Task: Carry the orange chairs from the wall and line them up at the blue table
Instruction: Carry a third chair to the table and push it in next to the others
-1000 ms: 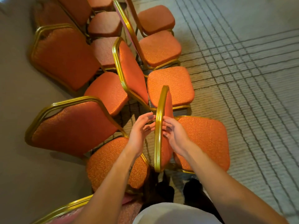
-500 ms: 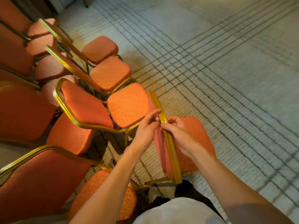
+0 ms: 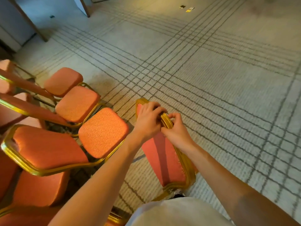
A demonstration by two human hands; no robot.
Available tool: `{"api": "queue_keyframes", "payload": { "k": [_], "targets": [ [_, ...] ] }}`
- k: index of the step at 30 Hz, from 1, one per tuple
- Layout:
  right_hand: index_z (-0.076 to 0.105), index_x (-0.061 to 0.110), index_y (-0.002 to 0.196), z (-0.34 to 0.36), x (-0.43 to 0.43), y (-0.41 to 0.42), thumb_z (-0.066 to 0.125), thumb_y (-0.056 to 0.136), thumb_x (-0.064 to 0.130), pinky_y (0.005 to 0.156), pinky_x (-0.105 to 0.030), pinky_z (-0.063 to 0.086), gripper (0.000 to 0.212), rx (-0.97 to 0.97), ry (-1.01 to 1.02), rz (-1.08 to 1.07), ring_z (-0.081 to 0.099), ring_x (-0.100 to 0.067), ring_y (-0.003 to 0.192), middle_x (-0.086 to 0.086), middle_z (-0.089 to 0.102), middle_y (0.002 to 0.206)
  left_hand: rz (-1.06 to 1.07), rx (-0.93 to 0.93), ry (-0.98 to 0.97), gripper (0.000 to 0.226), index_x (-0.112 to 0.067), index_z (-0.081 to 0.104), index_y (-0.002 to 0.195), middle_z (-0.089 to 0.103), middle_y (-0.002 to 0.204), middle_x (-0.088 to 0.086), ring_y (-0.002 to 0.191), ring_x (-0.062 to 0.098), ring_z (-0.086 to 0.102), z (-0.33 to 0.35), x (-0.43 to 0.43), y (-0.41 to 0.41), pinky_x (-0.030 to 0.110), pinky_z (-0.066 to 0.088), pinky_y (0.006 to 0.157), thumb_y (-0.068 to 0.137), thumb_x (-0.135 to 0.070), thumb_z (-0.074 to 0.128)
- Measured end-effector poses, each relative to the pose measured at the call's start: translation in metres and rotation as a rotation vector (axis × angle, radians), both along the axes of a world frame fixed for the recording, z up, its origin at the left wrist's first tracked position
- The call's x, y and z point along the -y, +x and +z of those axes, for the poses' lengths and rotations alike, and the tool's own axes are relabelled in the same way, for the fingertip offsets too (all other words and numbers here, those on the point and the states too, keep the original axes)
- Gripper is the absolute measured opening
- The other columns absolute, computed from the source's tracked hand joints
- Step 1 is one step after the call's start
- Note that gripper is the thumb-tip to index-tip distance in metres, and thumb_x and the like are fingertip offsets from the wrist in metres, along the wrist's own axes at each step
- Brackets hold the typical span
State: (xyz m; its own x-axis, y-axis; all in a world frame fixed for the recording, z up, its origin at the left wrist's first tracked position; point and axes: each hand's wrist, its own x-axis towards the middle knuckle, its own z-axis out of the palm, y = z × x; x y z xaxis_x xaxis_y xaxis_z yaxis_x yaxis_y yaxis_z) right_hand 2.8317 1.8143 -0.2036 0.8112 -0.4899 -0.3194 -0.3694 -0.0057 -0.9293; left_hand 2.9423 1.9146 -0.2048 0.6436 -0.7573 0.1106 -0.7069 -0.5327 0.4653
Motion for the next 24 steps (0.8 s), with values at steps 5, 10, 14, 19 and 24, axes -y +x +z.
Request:
{"api": "queue_keyframes", "payload": {
  "k": [5, 10, 14, 19, 24],
  "targets": [
    [0.049, 0.028, 0.11, -0.003, 0.021, 0.006, 0.064, 0.086, 0.029, 0.061, -0.034, 0.043, 0.028, -0.108, -0.52, 0.005, 0.059, -0.015, 0.076, 0.006, 0.064, 0.092, -0.079, 0.086, -0.073, 0.024, -0.022, 0.068, 0.108, 0.062, 0.108, -0.004, 0.107, 0.02, 0.054, -0.013, 0.031, 0.015, 0.028, 0.029, 0.098, 0.085, -0.024, 0.067],
    [0.052, 0.027, 0.108, -0.001, 0.032, 0.019, 0.061, 0.089, 0.026, 0.056, -0.029, 0.044, 0.022, -0.036, -0.662, 0.04, 0.057, -0.009, 0.068, 0.01, 0.06, 0.08, -0.046, 0.097, -0.085, 0.027, -0.023, 0.065, 0.106, 0.062, 0.104, -0.007, 0.105, 0.018, 0.051, -0.015, 0.046, 0.026, 0.024, 0.027, 0.095, 0.084, -0.031, 0.052],
    [0.052, 0.023, 0.102, 0.003, 0.033, 0.039, 0.06, 0.087, 0.023, 0.058, -0.033, 0.042, 0.017, -0.004, -0.695, 0.102, 0.054, -0.013, 0.065, 0.01, 0.058, 0.076, 0.049, 0.142, -0.107, 0.014, -0.023, 0.062, 0.099, 0.06, 0.099, -0.007, 0.099, 0.02, 0.048, -0.02, 0.045, 0.041, 0.031, 0.035, 0.091, 0.086, -0.026, 0.061],
    [0.051, 0.019, 0.092, 0.013, 0.033, 0.073, 0.06, 0.086, 0.026, 0.061, -0.035, 0.04, 0.013, -0.041, -0.732, 0.24, 0.059, -0.026, 0.072, 0.002, 0.06, 0.076, 0.146, 0.153, -0.035, 0.016, -0.02, 0.061, 0.099, 0.058, 0.097, -0.003, 0.096, 0.022, 0.046, -0.018, 0.028, 0.067, 0.03, 0.035, 0.084, 0.084, -0.022, 0.067],
    [0.046, 0.025, 0.084, 0.023, 0.031, 0.092, 0.06, 0.085, 0.03, 0.063, -0.033, 0.035, 0.014, -0.031, -0.909, 0.403, 0.058, -0.025, 0.074, 0.004, 0.057, 0.075, 0.216, 0.132, 0.059, 0.018, -0.018, 0.06, 0.096, 0.055, 0.092, -0.001, 0.096, 0.025, 0.048, -0.011, 0.011, 0.08, 0.033, 0.03, 0.085, 0.079, -0.021, 0.064]
  ]
}}
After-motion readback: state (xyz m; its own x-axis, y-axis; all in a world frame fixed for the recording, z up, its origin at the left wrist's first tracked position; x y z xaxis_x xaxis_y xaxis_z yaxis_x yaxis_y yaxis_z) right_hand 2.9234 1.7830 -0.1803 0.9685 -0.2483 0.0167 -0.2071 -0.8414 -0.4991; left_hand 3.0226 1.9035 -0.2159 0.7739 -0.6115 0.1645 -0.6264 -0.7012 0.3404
